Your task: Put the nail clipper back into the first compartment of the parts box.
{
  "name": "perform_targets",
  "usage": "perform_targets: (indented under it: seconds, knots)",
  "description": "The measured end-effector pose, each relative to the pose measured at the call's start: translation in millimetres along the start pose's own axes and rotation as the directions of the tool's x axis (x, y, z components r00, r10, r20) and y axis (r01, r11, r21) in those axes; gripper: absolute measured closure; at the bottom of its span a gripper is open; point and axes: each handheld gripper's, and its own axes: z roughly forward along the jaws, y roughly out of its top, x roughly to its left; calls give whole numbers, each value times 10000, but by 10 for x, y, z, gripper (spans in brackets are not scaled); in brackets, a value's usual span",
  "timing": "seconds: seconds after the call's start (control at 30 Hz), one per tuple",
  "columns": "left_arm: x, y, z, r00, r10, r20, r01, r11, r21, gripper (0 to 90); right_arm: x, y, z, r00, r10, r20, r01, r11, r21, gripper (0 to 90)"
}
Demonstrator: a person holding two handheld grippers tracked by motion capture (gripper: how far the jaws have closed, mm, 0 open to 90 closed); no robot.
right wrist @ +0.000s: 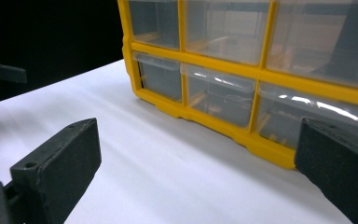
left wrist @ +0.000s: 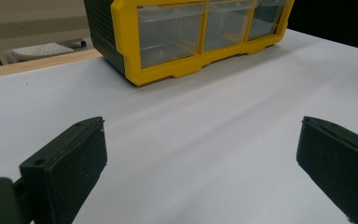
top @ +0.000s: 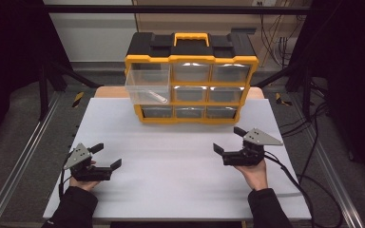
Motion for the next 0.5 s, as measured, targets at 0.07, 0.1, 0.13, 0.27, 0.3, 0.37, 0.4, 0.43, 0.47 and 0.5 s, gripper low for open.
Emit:
perform_targets:
  seconds: [0.07,0.1,0.13,0.27,0.3,0.37,0.4,0.43,0.47,0.5]
  knots:
    - [2,1,-2,10000,1,-1,-1,10000,-20,18,-34,-110,-93,9999,134,-23,-135,9998,-173,8]
    - [2,2,-1,10000,2,-7,-2,10000,-21,18,-44,-148,-123,9999,156,-24,-157,9997,-196,8]
    - [1,1,-1,10000,10,-8,-10,10000,-19,18,-53,-184,-153,9998,212,1,-212,9997,-157,8]
    - [-4,1,3,10000,15,12,-15,10000,11,18,-86,-294,-241,9995,250,177,-249,9997,-47,8]
    - [-7,0,5,10000,23,12,-23,10000,11,18,-110,-350,-286,9993,287,238,-287,9996,-13,8]
    - [-10,1,3,10000,23,18,-23,10000,4,18,-120,-371,-298,9993,296,244,-296,9996,-19,8]
    - [-10,0,3,10000,15,18,-15,10000,1,18,-132,-396,-311,9993,308,228,-307,9995,-32,8]
    - [-9,0,5,10000,17,13,-17,10000,7,18,-152,-429,-323,9991,317,267,-318,9995,57,8]
    - [-9,-2,8,10000,14,14,-14,10000,30,18,-161,-439,-322,9991,308,276,-310,9995,61,8]
    - [-11,-4,10,10000,22,15,-22,10000,54,18,-161,-439,-322,9991,308,276,-310,9995,61,8]
